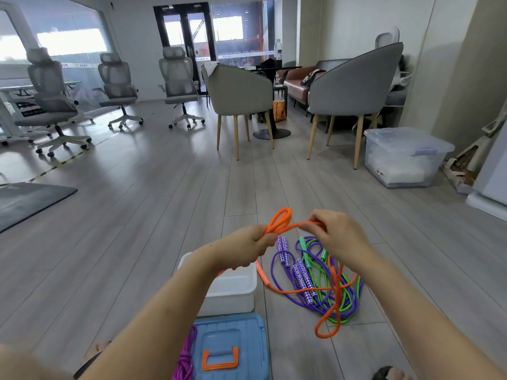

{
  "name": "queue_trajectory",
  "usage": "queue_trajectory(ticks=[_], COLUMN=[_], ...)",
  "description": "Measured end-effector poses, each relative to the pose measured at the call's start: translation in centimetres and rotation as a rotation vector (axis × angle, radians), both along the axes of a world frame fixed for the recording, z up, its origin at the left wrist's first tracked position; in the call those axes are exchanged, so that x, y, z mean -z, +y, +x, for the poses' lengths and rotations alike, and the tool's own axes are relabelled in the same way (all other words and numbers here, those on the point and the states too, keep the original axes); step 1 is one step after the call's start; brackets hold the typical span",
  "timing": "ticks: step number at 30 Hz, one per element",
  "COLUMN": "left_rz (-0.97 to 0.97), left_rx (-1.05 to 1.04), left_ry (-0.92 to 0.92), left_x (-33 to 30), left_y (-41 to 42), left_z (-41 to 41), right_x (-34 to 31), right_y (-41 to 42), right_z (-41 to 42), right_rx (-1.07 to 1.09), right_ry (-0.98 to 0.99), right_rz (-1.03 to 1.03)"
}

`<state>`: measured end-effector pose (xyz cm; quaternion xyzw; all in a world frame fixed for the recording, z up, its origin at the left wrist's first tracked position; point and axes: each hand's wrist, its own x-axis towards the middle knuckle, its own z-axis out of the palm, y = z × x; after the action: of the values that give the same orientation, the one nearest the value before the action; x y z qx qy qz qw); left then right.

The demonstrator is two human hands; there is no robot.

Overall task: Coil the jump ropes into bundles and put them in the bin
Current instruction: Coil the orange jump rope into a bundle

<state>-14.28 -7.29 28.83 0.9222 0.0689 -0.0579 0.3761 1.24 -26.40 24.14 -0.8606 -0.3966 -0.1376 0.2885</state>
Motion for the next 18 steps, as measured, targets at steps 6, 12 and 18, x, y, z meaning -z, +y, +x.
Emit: queue_trajectory(ticks=[6,12,18], left_rz=[-0.594,-0.534,-0.523], left_rx=[-0.15,-0.26,-0.314], left_ry=[-0.192,-0.248,-0.315], left_x=[0.3,2.4,3.0], left_y=[0.9,-0.3,-1.6], left_z=[-0.4,0.5,1.0], right_x=[0.8,-0.1,-1.2], right_y=[0.3,3.4,4.3], right_z=[-0.4,-3.8,-6.6], right_rx=[0.152,0.112,-0.064], right_ry=[0.372,0.613,0.653], right_rz=[0.359,0.618,0.727])
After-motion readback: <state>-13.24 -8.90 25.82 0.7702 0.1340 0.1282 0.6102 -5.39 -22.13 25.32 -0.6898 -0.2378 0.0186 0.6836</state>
